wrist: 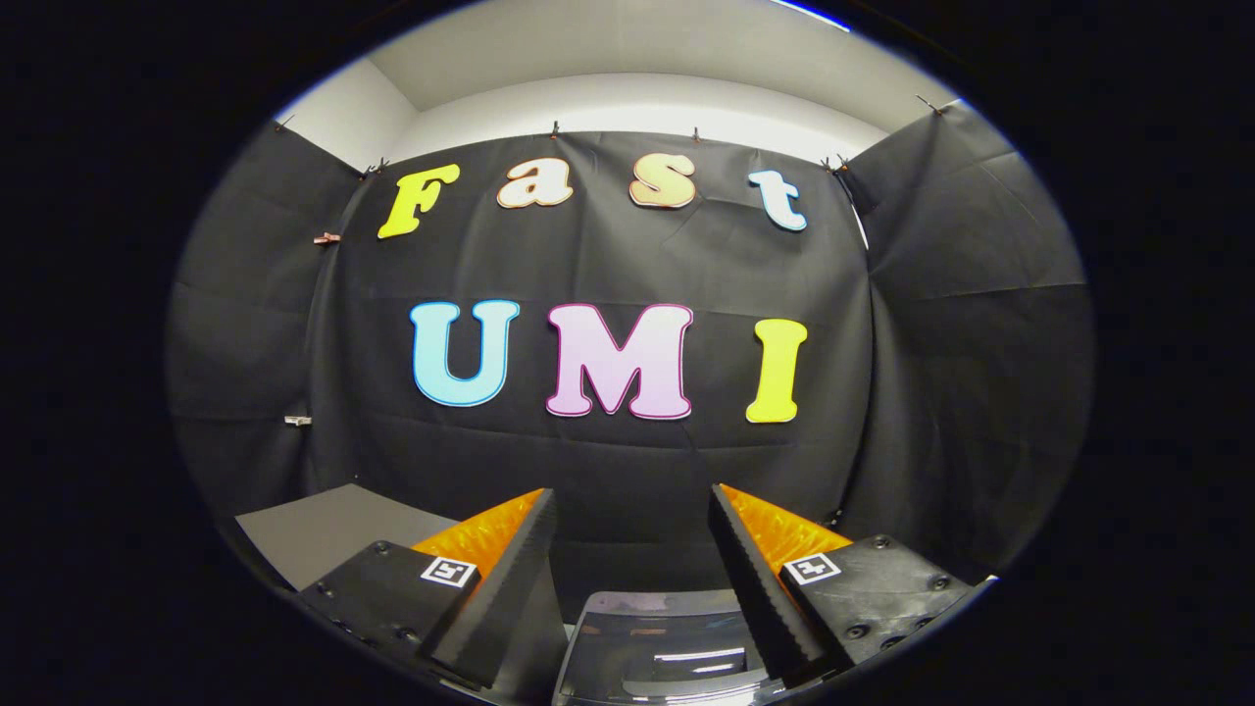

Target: Put the clothes into the washing machine and then close the washing machine lid.

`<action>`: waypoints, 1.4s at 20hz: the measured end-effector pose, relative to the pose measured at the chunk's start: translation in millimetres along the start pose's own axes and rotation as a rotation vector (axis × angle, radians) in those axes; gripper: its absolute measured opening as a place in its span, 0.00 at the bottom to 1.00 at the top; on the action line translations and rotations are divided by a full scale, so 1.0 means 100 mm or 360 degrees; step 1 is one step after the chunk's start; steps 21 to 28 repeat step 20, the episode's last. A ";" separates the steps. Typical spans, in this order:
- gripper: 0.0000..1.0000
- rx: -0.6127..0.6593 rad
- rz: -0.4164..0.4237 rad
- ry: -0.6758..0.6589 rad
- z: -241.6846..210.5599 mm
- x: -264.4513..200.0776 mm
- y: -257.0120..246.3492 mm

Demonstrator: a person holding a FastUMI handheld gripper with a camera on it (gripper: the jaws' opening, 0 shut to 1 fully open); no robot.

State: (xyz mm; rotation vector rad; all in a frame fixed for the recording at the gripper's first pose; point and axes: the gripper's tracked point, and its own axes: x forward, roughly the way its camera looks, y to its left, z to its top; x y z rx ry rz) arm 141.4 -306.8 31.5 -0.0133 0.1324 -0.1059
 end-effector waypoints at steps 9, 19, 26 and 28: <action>0.98 -0.0016 0.0017 0.0027 -0.11 0.01 0.02; 0.98 -0.0025 0.0024 0.0032 -0.16 0.03 0.01; 0.98 -0.0028 0.0029 0.0032 -0.16 0.03 0.03; 0.98 -0.0028 0.0029 0.0032 -0.16 0.03 0.03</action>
